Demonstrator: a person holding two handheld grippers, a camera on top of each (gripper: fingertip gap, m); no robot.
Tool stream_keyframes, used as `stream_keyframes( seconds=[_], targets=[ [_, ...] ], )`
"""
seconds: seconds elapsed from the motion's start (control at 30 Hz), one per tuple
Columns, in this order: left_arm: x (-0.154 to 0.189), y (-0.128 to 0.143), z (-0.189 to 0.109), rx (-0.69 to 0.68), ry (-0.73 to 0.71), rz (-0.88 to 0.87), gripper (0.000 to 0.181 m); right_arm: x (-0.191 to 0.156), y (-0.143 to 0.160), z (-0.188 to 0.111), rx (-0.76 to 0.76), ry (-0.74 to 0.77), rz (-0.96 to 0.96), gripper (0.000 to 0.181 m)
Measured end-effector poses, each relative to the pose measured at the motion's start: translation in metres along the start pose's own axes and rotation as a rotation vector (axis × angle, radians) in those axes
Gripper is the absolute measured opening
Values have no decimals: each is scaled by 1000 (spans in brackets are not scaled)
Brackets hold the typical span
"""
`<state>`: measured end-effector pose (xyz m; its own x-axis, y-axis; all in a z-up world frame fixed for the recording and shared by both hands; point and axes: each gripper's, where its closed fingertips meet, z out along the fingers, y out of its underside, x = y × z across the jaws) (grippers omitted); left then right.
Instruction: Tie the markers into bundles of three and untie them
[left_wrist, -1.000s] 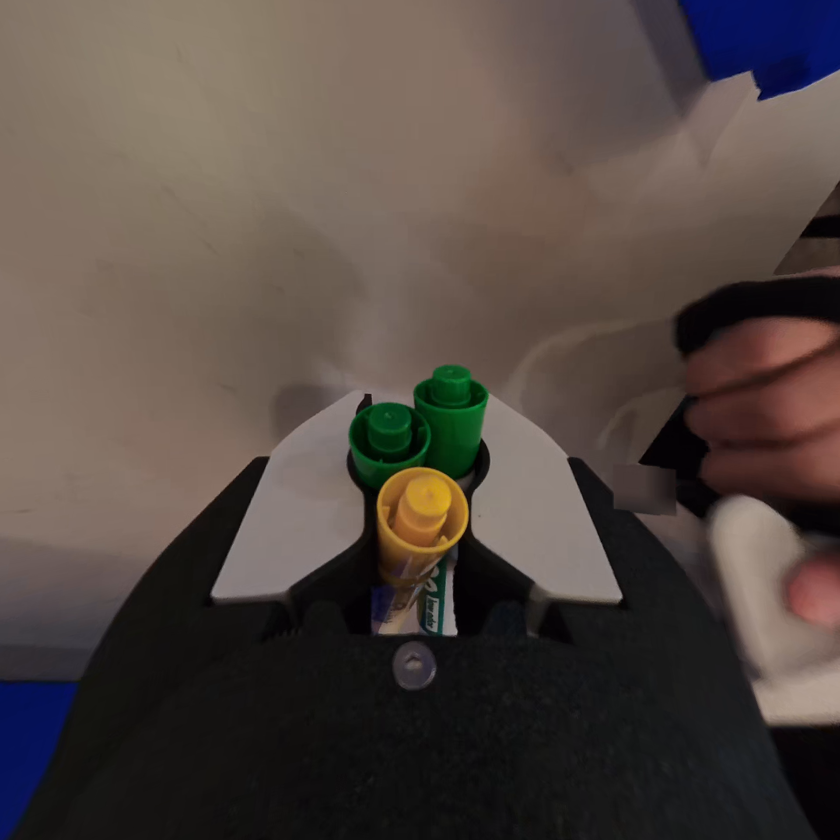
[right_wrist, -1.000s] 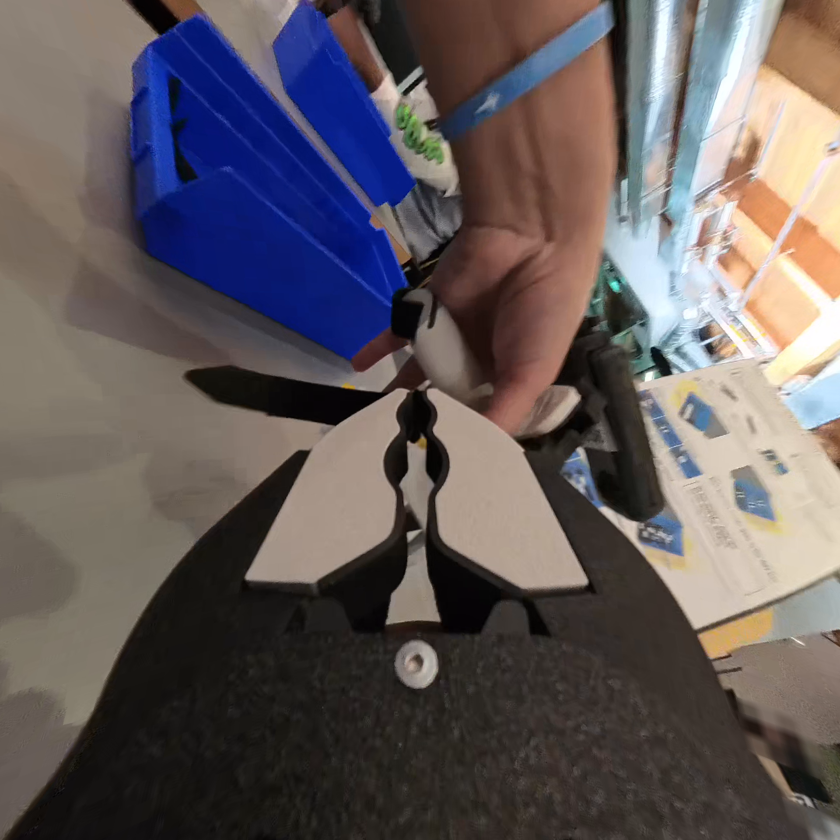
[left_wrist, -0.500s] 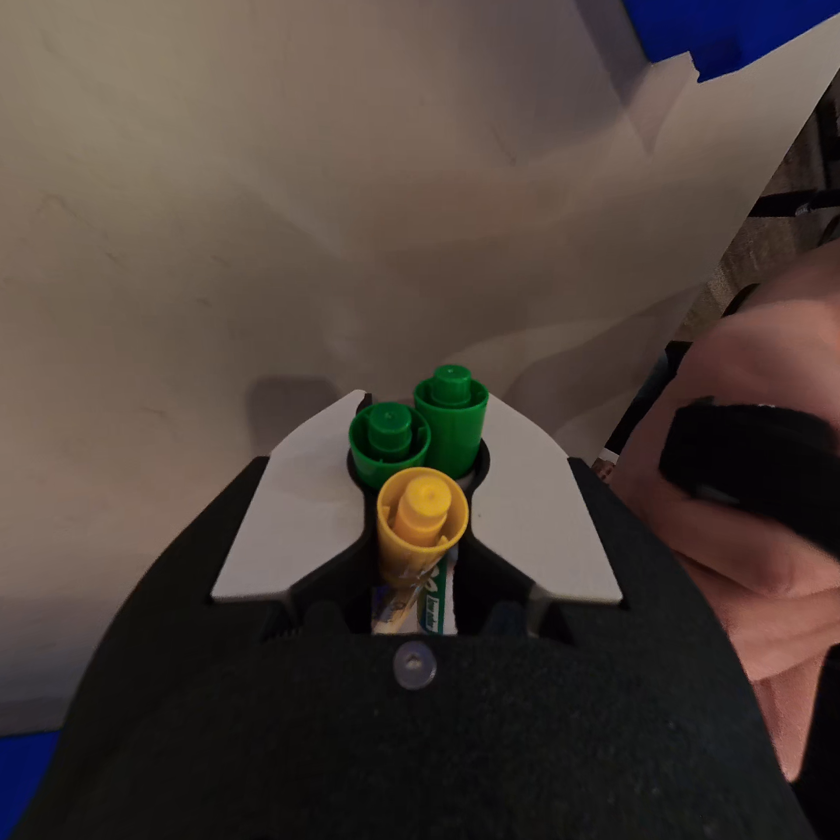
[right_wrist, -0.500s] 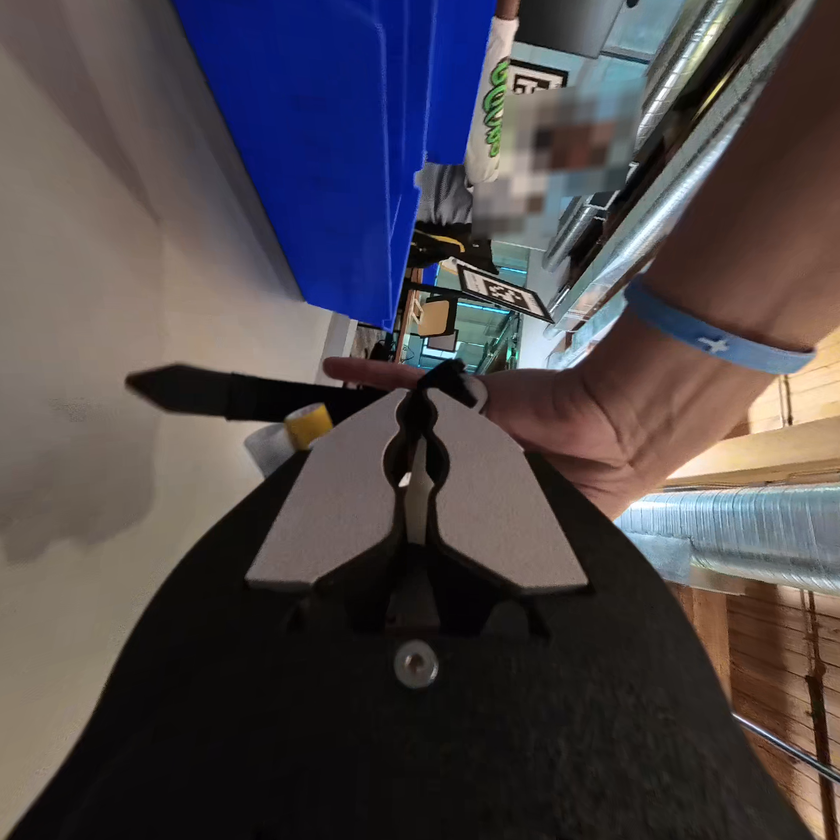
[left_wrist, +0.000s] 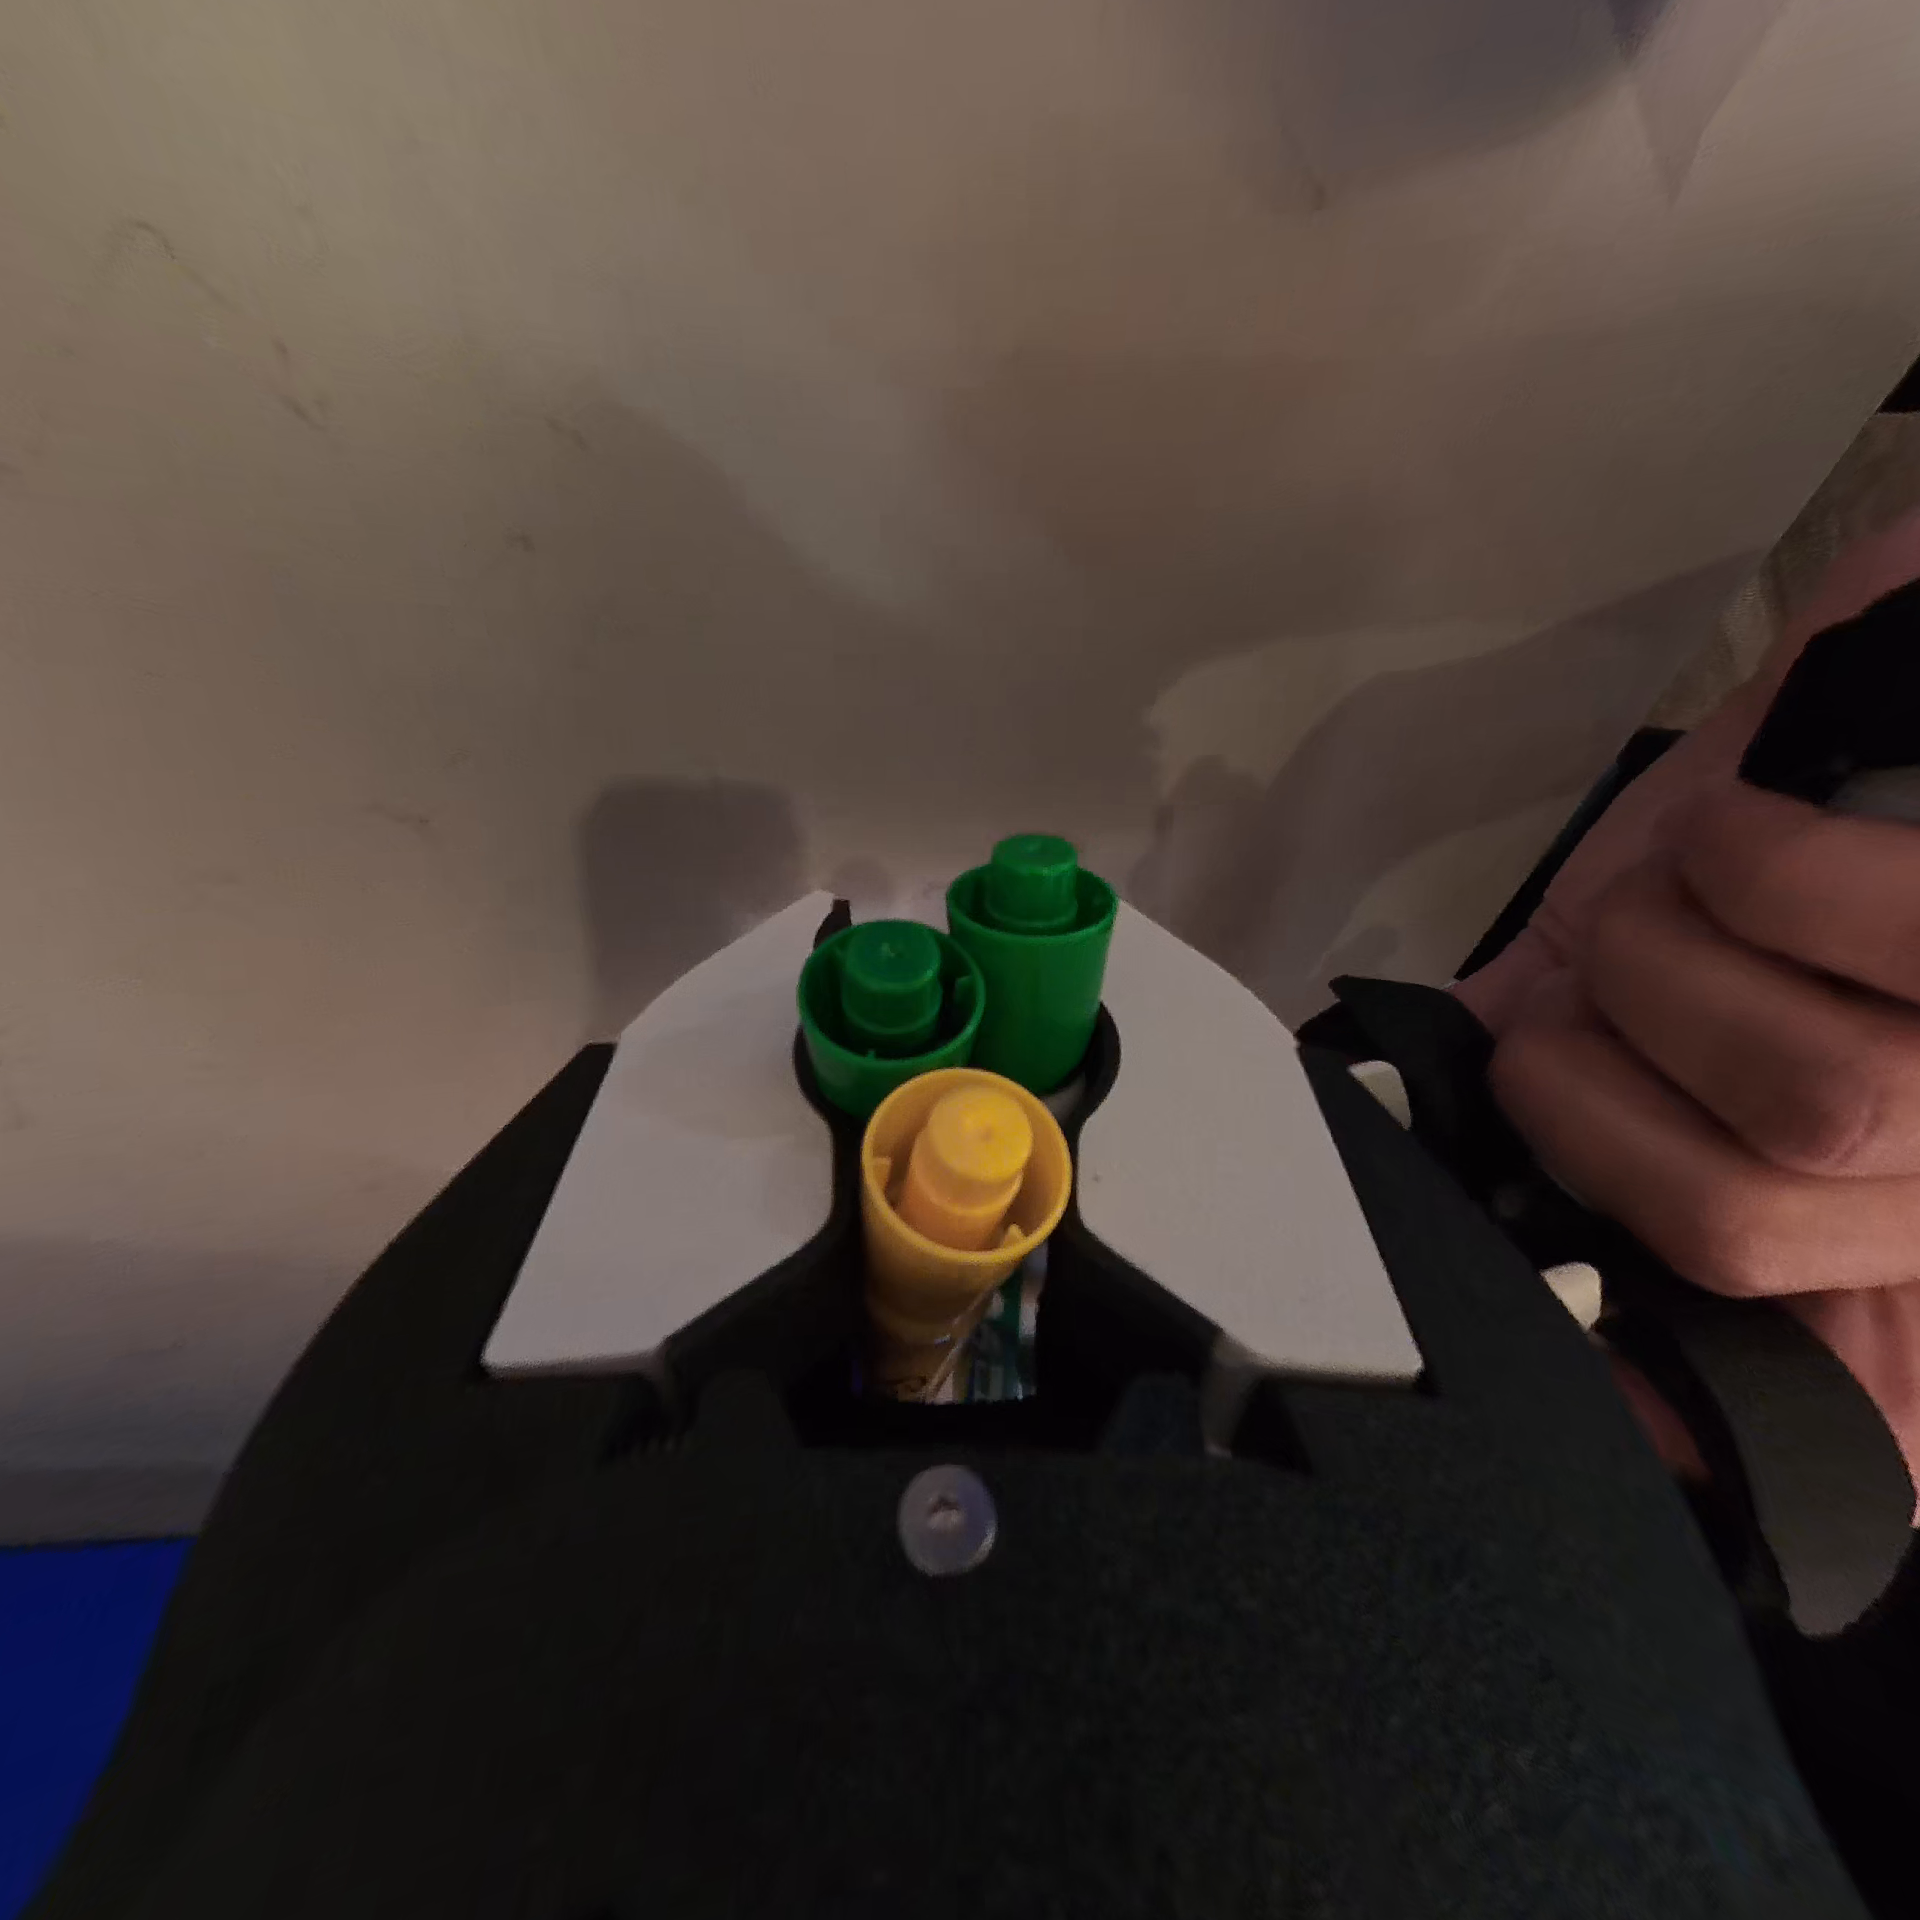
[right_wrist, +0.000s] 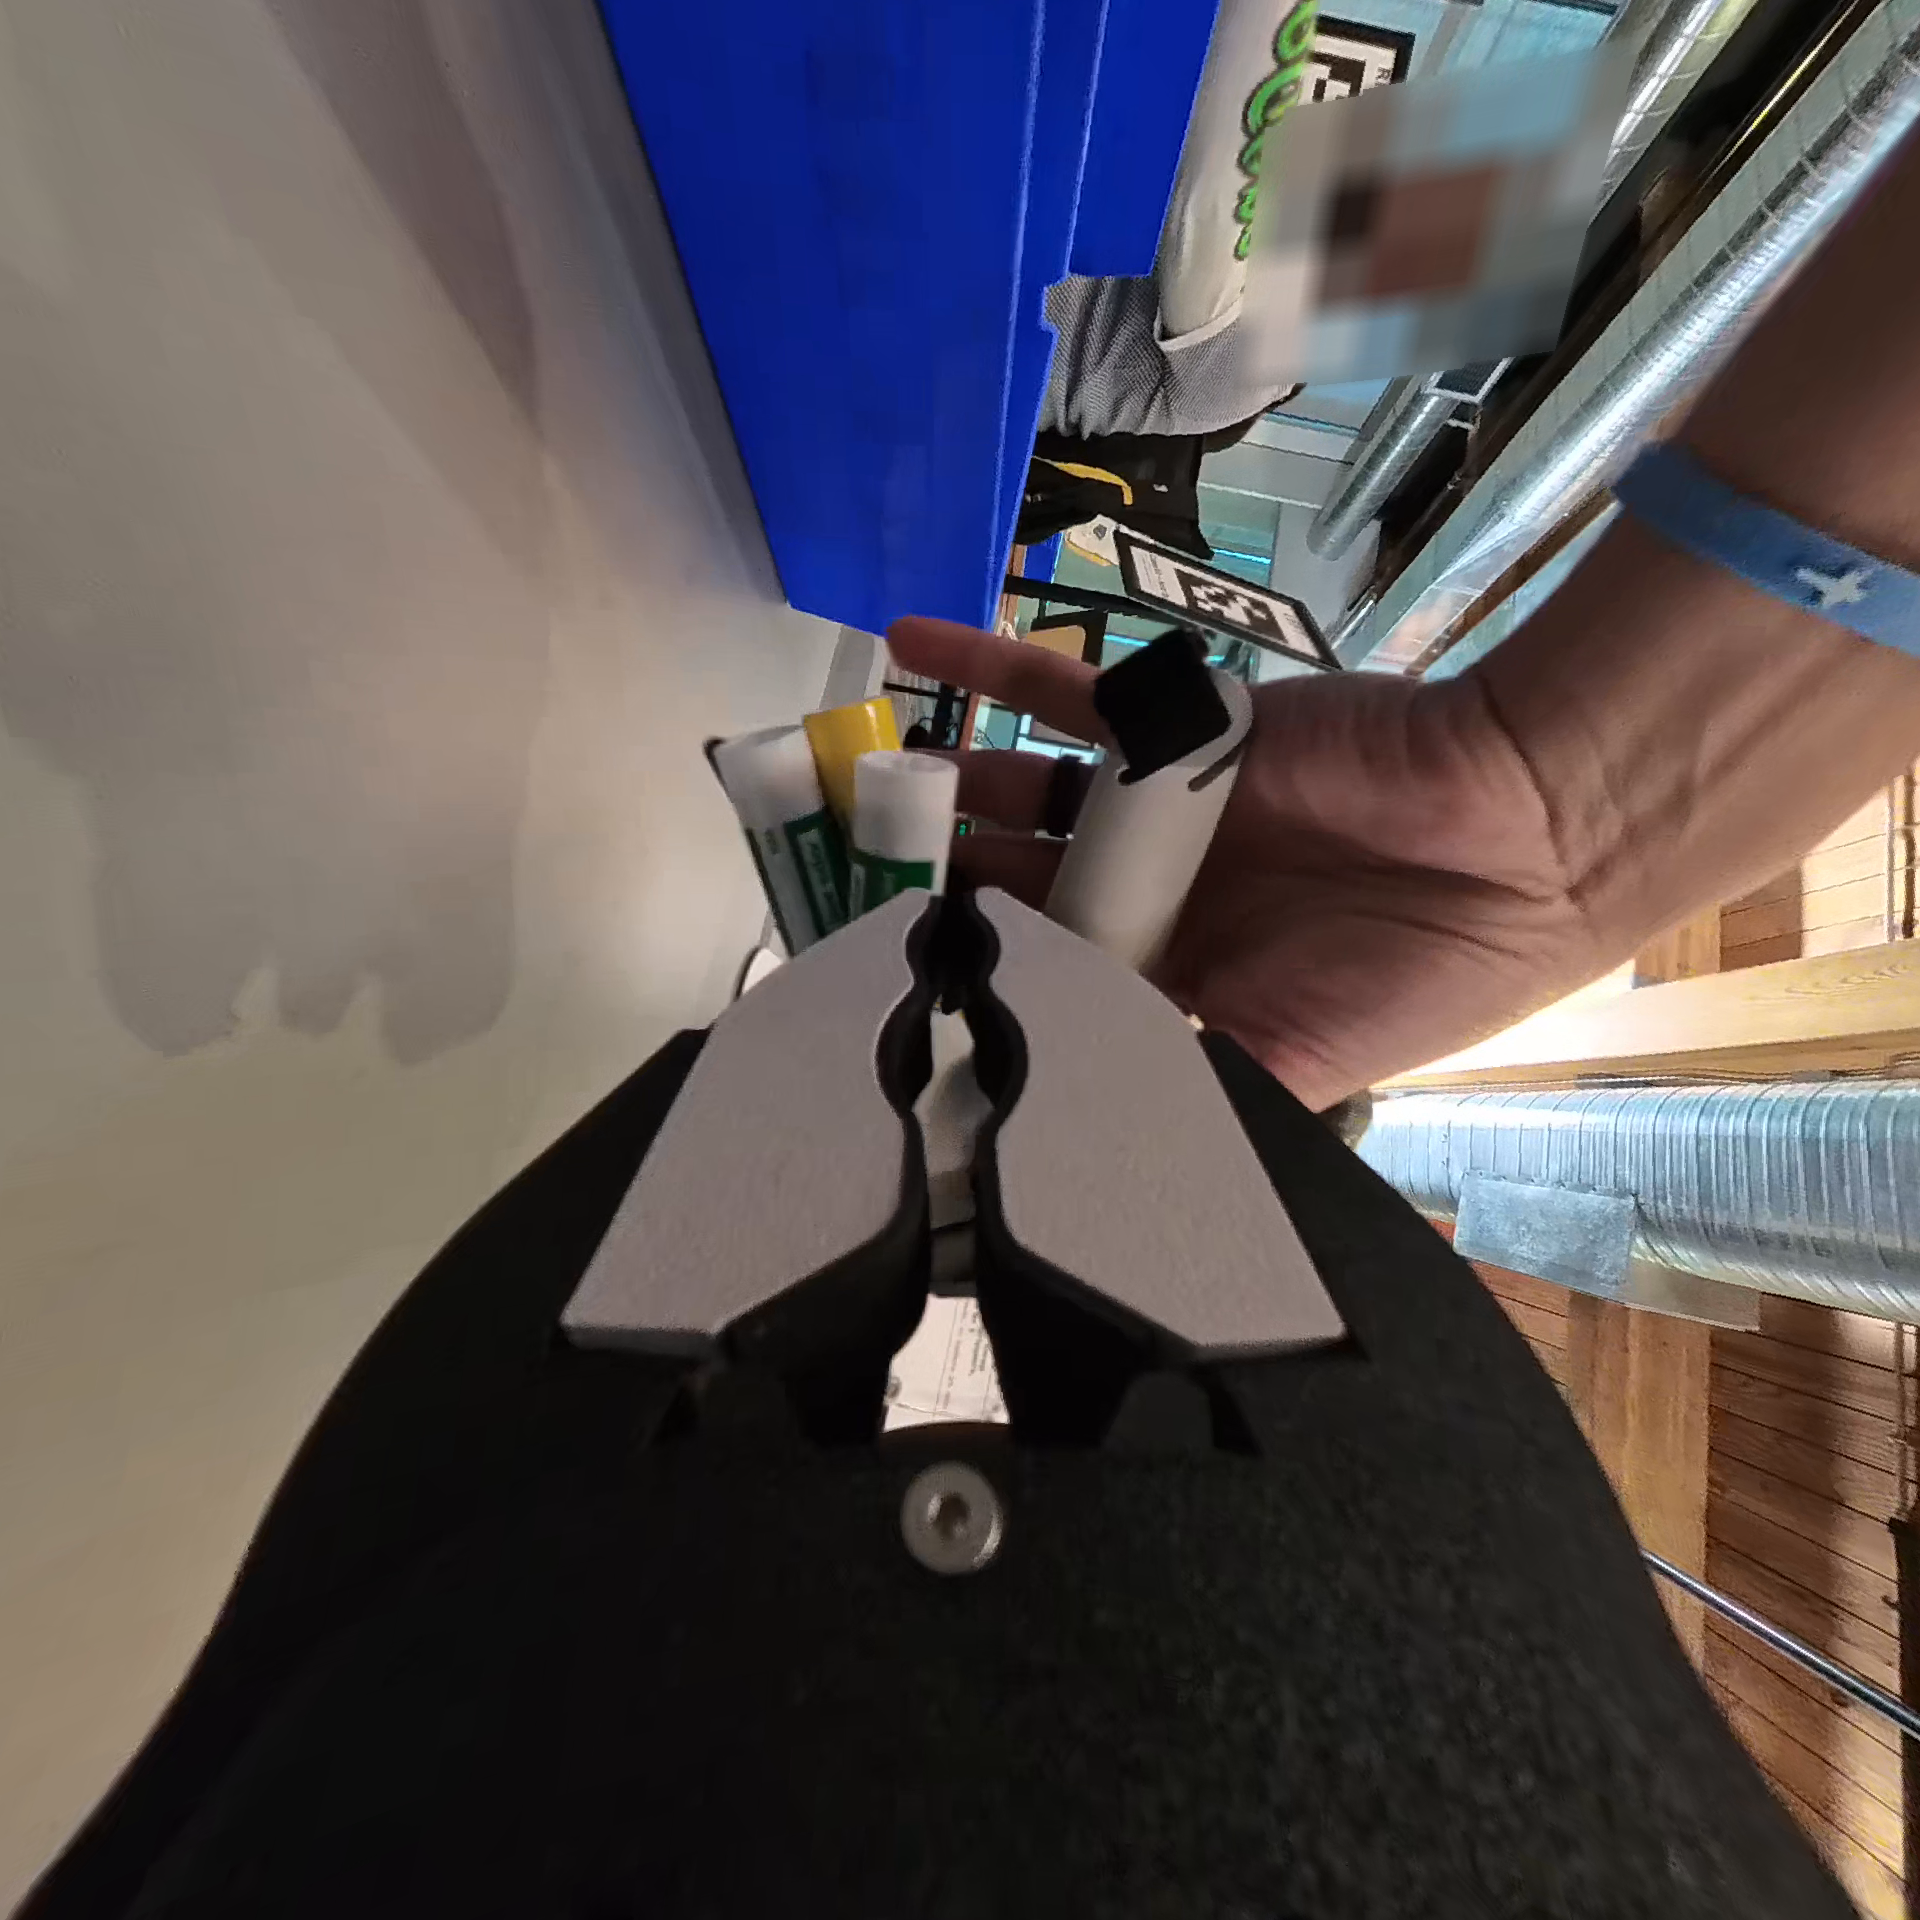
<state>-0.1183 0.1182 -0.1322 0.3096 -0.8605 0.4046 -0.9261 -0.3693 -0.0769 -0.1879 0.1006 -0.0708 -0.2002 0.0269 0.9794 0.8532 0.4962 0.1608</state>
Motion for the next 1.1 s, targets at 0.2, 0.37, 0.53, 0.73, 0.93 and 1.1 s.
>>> stream_keyframes(
  seconds=[0.2,0.37,0.53,0.73,0.93,1.1],
  targets=[
    [-12,1,-1,-49,-93,28,39,-11,4,8,-43,32,36,2],
    [-18,-3,-10,-65,-142,29,39,-5,11,13,-54,69,273,2],
    [-22,-6,-16,-102,-175,18,39,7,16,12,-28,100,616,4],
    [-20,-14,-16,-126,-207,35,39,9,23,4,0,120,847,11],
    [-14,-25,-15,-126,-207,34,39,3,35,-7,16,116,975,20],
    [-9,-31,-13,-138,-207,40,39,2,36,-14,34,112,982,24]
  ],
)
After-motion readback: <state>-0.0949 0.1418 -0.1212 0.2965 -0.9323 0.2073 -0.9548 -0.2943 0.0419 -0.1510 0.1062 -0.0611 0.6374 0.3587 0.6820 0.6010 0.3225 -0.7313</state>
